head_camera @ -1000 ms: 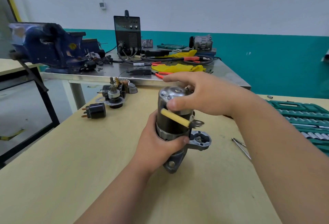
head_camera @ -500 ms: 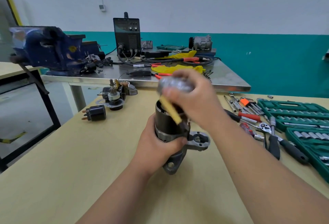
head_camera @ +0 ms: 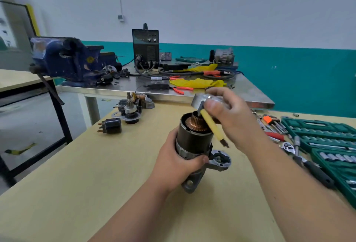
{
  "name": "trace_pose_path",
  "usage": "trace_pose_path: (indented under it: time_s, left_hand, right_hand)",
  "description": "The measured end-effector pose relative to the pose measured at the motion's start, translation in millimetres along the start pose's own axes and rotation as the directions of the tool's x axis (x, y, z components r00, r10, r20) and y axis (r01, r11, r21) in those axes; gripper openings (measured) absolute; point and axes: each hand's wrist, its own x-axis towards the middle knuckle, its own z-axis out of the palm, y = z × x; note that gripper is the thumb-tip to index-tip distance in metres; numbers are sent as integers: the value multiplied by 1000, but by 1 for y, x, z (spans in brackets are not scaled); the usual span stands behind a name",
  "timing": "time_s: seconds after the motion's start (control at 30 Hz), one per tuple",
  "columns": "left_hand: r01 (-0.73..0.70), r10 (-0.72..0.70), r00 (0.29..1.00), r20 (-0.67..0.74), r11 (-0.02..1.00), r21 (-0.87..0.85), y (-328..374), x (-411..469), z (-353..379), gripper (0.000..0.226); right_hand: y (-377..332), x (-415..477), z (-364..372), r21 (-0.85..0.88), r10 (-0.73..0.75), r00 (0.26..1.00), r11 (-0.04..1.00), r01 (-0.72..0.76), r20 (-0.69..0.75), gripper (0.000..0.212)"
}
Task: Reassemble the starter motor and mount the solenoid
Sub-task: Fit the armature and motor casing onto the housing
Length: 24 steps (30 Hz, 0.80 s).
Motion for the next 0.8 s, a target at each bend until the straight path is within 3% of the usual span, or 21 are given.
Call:
trace_pose_path:
  time_s: [0.17,0.3,0.43,0.63,0.8]
  left_hand:
    - [-3,3,1000,-10,1000,-4,-3,2,-1,66]
    - [4,-4,1000,-7,1000,-7,-5,4,-2,65]
    - [-3,3,1000,-15,1000,5,-8,6,-3,64]
    - [-21,21,1000,-9,1000,10,-9,6,-4,64]
    - [-46,46,999,-19,999,-2,-6,6,-4,66]
  right_hand:
    - [2,-3,9,32,-5,1000,999,5,-7,50]
    - [-4,-6,14,-131,-59,996,989,67,69,53]
    - [-4,-4,22,-309,-96,995,946,101,33,61]
    - [-6,-2,23,-358,-68,994,929,94,87,73]
    - [-13,0,23,-568,-62,995,817,98,83,87]
